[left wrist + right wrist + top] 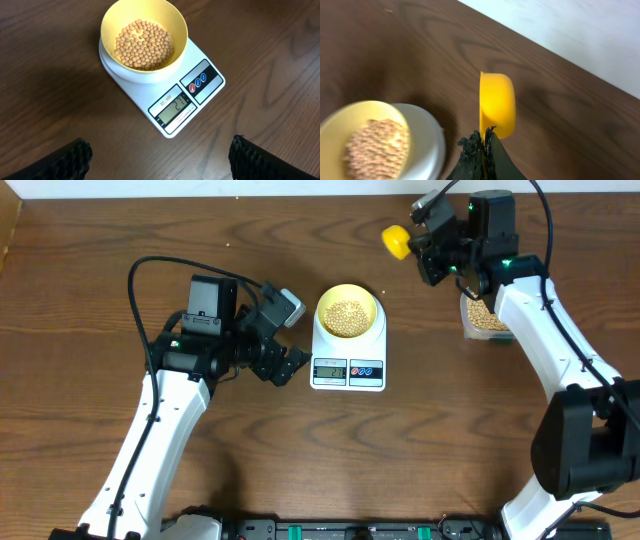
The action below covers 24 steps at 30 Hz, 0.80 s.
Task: Scoop item into bowl and weigh 50g on scale
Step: 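Carry the empty scoop right back into the soybean tub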
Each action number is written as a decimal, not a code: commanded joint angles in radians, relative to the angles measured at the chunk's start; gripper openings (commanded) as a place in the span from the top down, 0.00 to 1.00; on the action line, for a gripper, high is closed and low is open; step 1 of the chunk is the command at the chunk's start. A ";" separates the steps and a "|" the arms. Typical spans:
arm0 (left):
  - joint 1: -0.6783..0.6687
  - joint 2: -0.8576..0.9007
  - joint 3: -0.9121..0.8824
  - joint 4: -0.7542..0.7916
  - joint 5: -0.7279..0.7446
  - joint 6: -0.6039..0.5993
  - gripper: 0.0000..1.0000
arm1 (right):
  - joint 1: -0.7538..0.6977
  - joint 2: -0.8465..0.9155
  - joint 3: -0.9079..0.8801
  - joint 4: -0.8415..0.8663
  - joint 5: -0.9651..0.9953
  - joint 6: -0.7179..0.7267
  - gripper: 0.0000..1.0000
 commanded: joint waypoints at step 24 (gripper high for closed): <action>0.002 -0.011 0.009 -0.001 0.019 0.017 0.10 | -0.094 -0.168 0.020 -0.396 0.557 0.066 0.99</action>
